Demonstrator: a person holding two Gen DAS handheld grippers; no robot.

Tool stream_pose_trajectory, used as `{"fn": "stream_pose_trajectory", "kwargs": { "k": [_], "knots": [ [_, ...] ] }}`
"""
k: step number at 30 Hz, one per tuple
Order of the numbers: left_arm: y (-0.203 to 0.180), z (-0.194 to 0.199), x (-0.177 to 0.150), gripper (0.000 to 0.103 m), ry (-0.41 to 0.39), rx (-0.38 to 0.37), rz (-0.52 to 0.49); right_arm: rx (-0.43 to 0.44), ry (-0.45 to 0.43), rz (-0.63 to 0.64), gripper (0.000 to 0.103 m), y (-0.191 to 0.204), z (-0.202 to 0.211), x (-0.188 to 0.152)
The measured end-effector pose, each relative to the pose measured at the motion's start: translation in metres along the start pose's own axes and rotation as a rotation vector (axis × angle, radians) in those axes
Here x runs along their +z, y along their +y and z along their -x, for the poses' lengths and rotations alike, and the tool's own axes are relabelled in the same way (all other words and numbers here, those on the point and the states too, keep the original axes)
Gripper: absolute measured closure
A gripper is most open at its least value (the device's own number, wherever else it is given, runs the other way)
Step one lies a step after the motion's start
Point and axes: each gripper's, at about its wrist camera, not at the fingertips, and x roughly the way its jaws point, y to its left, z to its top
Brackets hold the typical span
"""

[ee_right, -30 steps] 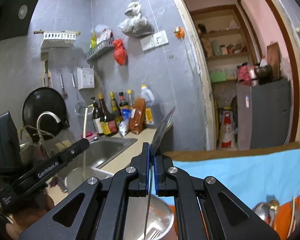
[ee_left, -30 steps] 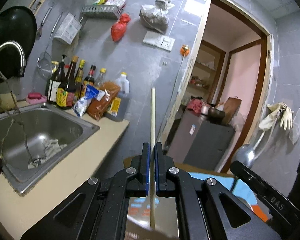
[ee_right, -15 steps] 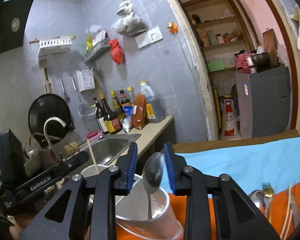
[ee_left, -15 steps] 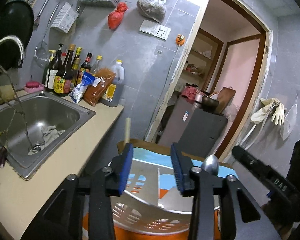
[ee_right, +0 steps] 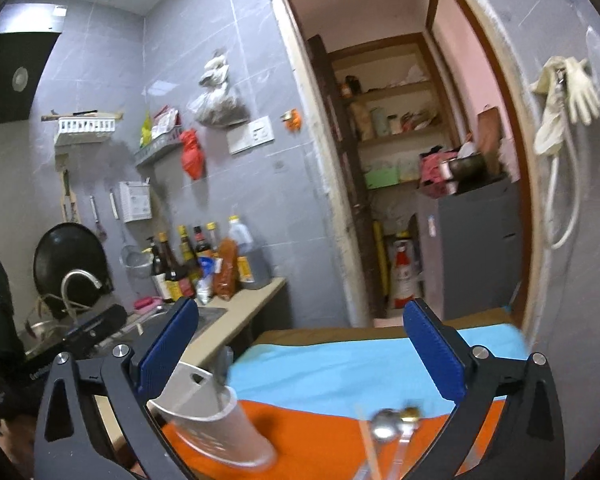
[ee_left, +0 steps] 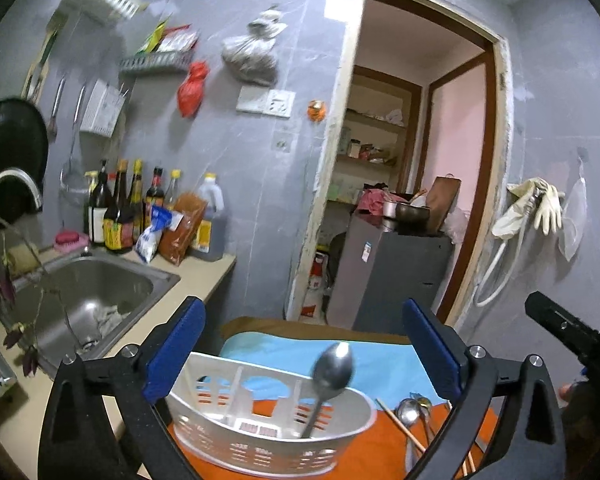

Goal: Organize utensils
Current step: 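Move both tools back over the remaining utensils on the cloth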

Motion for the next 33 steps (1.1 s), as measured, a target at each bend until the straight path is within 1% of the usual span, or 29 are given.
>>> {"fn": "stream_pose_trajectory", "kwargs": {
  "k": [4,7,12,15,18,25,31,33],
  "knots": [
    [-0.029,0.006,-0.007,0.006,0.006,-0.023,-0.038,-0.059,-0.005,0.025,0.000,-0.024,0.024,0.002],
    [-0.048,0.007,-0.017,0.006,0.027,-0.043,-0.050,-0.096,0.002,0.043,0.000,-0.042,0.039,0.001],
    [-0.080,0.002,-0.039,0.006,0.096,-0.084,-0.058,-0.168,0.030,0.082,0.000,-0.069,0.052,-0.009],
    [-0.097,-0.006,-0.053,0.006,0.147,-0.108,-0.064,-0.192,0.058,0.073,0.000,-0.086,0.055,-0.017],
    [-0.111,-0.019,-0.067,0.006,0.201,-0.119,-0.069,-0.223,0.103,0.058,0.000,-0.106,0.054,-0.031],
    [-0.133,-0.054,-0.101,0.006,0.320,-0.106,-0.099,-0.259,0.224,0.016,0.000,-0.141,0.041,-0.064],
    [-0.132,-0.088,-0.127,0.006,0.424,-0.102,-0.079,-0.255,0.325,-0.004,0.000,-0.156,0.024,-0.088],
    [-0.129,-0.098,-0.133,0.007,0.451,-0.109,-0.068,-0.246,0.356,-0.006,0.002,-0.160,0.018,-0.095]
  ]
}}
